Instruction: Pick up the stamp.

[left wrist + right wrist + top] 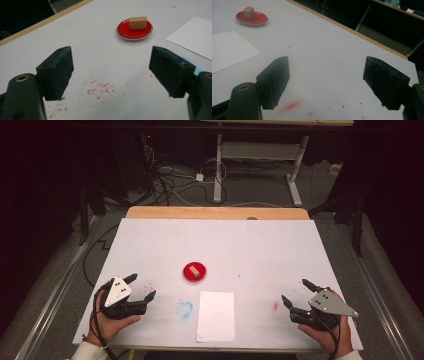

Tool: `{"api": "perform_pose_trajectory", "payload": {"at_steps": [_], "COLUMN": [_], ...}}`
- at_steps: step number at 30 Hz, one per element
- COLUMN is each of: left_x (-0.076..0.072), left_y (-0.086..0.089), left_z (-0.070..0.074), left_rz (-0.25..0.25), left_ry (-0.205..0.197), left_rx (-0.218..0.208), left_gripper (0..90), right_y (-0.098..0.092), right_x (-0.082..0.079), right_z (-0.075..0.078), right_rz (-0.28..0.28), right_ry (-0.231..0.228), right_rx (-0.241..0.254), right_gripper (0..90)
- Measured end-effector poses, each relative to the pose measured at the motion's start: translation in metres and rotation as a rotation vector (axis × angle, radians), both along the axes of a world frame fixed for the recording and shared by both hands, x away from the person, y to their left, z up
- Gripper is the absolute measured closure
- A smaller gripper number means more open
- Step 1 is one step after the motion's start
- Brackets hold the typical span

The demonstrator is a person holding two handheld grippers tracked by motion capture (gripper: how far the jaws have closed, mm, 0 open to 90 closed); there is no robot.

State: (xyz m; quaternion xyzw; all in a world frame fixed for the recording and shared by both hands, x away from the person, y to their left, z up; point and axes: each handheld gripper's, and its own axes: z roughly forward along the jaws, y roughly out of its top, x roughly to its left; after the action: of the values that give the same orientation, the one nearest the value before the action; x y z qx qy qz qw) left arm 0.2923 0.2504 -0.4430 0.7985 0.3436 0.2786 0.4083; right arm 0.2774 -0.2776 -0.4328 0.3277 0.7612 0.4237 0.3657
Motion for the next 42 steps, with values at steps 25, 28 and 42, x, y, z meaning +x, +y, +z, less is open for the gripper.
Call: {"api": "perform_pose_trajectory", "payload": {"at_steps": [25,28,42], "left_x": [0.004,0.004,0.010], "left_y": [-0.006,-0.007,-0.019], "left_z": [-0.009,-0.009,-0.002], "left_rz": [-0.008,-0.012,-0.011], "left_ry": [0.063,0.074,0.112], "left_rx": [0.053,0.054,0.035], "left_gripper": [21.7,21.9,25.0], "right_y": [0.007,0.007,0.006], "right_x": [0.007,0.007,0.008], "right_z": [-0.006,-0.006,-0.007], "right_rz": [0.017,0.015,0.006], "right_ry": [0.054,0.053,0.058], "right_rx": [-0.032,-0.034,-0.049], "right_gripper": [23.0,23.3,23.9]}}
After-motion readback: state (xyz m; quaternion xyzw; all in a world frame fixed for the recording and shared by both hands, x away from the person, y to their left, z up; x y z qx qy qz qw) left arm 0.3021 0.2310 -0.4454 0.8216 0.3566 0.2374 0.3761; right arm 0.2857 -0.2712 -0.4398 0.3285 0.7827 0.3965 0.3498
